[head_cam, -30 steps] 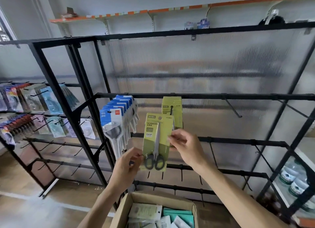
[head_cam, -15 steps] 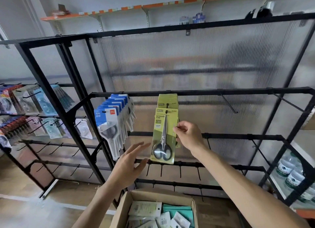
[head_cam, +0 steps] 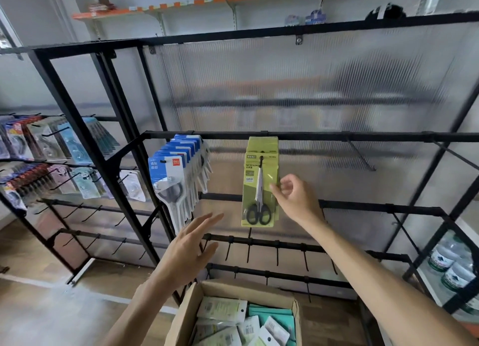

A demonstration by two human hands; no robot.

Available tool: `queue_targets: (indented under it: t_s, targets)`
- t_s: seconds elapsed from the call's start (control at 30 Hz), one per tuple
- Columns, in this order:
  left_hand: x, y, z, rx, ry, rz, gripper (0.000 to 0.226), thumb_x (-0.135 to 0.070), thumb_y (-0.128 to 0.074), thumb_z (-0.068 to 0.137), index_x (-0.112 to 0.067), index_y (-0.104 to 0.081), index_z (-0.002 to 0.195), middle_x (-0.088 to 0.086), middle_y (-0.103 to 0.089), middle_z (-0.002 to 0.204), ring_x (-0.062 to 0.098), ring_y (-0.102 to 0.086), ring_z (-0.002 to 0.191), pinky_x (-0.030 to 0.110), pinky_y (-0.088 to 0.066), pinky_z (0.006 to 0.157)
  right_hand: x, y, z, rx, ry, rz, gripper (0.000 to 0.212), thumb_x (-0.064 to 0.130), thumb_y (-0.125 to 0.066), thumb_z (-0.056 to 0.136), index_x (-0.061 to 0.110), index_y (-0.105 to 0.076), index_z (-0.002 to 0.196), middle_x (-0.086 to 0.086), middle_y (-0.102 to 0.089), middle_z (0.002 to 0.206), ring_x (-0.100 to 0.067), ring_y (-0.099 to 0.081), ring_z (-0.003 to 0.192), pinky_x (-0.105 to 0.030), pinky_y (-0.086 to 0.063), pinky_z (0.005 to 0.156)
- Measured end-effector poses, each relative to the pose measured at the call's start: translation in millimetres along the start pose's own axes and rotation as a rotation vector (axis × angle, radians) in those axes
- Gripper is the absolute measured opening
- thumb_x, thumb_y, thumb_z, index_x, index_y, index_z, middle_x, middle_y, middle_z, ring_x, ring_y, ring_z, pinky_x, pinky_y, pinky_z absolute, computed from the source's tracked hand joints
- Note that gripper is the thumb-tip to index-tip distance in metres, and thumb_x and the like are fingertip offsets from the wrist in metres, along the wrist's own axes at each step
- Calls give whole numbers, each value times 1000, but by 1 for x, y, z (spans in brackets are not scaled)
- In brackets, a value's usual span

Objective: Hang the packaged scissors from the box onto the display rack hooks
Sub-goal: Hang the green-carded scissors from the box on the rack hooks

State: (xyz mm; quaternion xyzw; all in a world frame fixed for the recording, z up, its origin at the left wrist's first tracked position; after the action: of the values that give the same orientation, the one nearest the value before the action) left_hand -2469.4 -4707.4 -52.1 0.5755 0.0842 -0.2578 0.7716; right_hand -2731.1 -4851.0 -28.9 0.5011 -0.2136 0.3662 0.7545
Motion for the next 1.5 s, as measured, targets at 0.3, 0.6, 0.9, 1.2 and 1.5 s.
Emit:
queue_targets:
  t_s: [0.3,0.6,0.9,1.2,1.5]
  targets:
    - [14,-77,-50,171,145,1,72,-22,-65,92,-44,-30,150,-4,-23,161,20,-30,145,42,-35,115,-20,-57,-130,291,249,-590,79,45,-53,98,-3,-26,153,-25,-28,159,-34,-43,140,-41,-42,113]
    - [65,-163,-132,374,330,-47,74,-29,-67,87,-45,-30,149,4,-37,155,27,-36,143,50,-39,111,-71,-120,-228,743,119,-559,74,35,-46,103,1,-10,157,-20,-6,165,-29,-18,152,-36,-22,122]
    - [95,-251,-200,800,499,53,75,-17,-52,89,-41,-22,153,3,-26,161,26,-28,146,42,-29,117,-128,-166,-325,961,-70,-580,68,21,-69,86,0,-44,145,-21,-42,152,-29,-49,136,-35,-44,107]
    - [122,-358,-194,881,433,184,76,-46,-65,87,-20,-29,149,1,-45,143,23,-45,131,37,-43,99,-186,-203,-341,1006,-78,-643,69,21,-67,90,-2,-38,148,-19,-37,156,-28,-42,142,-33,-34,115]
    - [86,-436,-190,769,457,241,73,-25,-54,93,-10,-14,151,13,-28,145,30,-37,125,39,-50,83,-230,-217,-368,1059,-58,-722,66,14,-66,89,-1,-40,148,-20,-34,157,-32,-36,145,-44,-30,118]
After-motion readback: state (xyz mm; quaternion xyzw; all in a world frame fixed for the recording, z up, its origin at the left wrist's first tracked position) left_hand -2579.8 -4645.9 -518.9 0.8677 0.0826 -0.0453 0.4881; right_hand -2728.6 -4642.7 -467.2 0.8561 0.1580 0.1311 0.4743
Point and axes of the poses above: each hand's wrist, its own z-axis towards the middle knuckle, its own y-axis out of the back of the hand, x = y × z, the point moved 1 cm from there along z, towards the middle knuckle
